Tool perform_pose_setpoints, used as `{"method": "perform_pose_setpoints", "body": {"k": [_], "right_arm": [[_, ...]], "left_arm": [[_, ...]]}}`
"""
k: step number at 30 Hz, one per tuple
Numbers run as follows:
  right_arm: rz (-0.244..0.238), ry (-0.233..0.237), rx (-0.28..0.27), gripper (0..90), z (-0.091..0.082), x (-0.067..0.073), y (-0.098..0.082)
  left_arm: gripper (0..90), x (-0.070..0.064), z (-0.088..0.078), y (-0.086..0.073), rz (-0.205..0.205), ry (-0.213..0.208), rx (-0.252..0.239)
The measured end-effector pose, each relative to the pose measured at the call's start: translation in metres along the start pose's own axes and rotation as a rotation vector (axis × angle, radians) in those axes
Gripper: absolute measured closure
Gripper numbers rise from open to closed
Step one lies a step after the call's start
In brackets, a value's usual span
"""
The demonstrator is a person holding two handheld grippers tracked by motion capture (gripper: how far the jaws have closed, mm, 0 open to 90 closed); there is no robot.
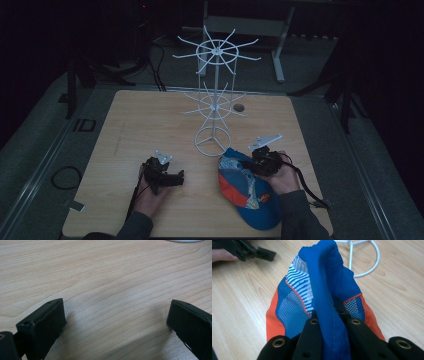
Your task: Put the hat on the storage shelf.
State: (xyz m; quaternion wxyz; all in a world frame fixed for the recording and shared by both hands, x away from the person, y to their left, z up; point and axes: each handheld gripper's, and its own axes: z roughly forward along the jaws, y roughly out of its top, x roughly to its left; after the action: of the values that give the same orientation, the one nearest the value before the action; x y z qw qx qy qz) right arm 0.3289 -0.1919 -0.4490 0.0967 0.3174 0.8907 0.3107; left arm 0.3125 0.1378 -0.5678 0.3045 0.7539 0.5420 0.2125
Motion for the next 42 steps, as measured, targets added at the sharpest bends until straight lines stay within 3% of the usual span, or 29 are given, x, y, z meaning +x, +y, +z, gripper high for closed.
{"method": "perform_pose_setpoints", "body": {"k": [20,42], "right_arm": [[0.012,0.017,-0.13,87.9,-0.037,-0.003,-0.002],[0.005,0.003,-0.206,87.8,-0.059,-0.004,-0.001]], "left_arm": [[2.4,0.0,0.0,0.0,0.0,0.0,0.001],[2.4,0.0,0.0,0.0,-0.004,0.001,-0.003]]}}
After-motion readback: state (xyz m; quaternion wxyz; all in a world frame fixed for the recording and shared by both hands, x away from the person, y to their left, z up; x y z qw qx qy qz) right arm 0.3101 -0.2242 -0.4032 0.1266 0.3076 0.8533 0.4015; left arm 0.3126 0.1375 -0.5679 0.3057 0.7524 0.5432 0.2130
